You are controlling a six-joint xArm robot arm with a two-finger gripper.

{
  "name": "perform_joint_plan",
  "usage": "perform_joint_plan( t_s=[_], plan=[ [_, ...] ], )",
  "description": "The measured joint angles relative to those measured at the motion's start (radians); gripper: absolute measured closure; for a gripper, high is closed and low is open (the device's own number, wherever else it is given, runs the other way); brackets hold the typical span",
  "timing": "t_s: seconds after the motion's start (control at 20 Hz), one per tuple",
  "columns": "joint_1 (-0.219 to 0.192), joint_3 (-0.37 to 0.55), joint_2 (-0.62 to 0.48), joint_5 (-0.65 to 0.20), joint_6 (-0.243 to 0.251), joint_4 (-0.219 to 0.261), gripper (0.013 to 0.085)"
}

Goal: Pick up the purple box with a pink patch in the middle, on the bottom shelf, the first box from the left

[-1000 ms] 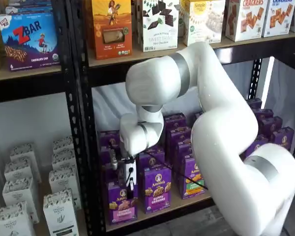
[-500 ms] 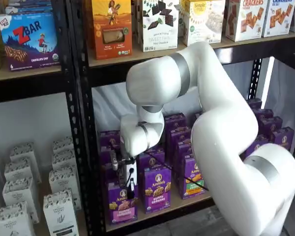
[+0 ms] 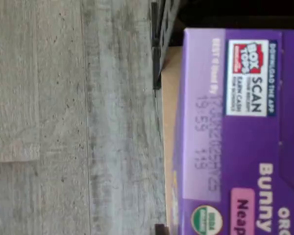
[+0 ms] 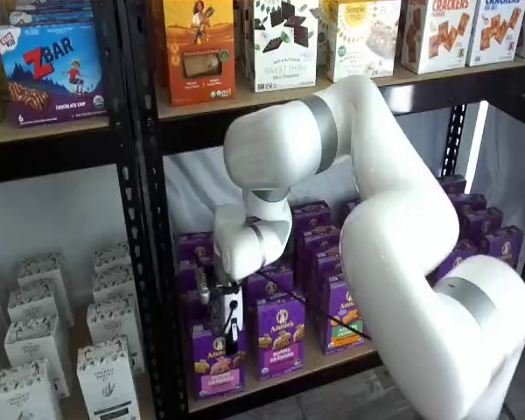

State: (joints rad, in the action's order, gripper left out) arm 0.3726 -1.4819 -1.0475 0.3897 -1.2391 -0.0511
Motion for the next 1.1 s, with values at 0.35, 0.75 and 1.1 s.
perform_joint_plan(
  t_s=[0.35,0.75,1.1],
  plan=[
    [0.002,-0.003,-0.004,0.000,0.005,0.003,0.0610],
    [0.002,0.022,0.011,-0.009,0.006,0.005,0.0610],
    [-0.005,0.068,0.043,-0.027,-0.001,0.005,0.0690]
  ],
)
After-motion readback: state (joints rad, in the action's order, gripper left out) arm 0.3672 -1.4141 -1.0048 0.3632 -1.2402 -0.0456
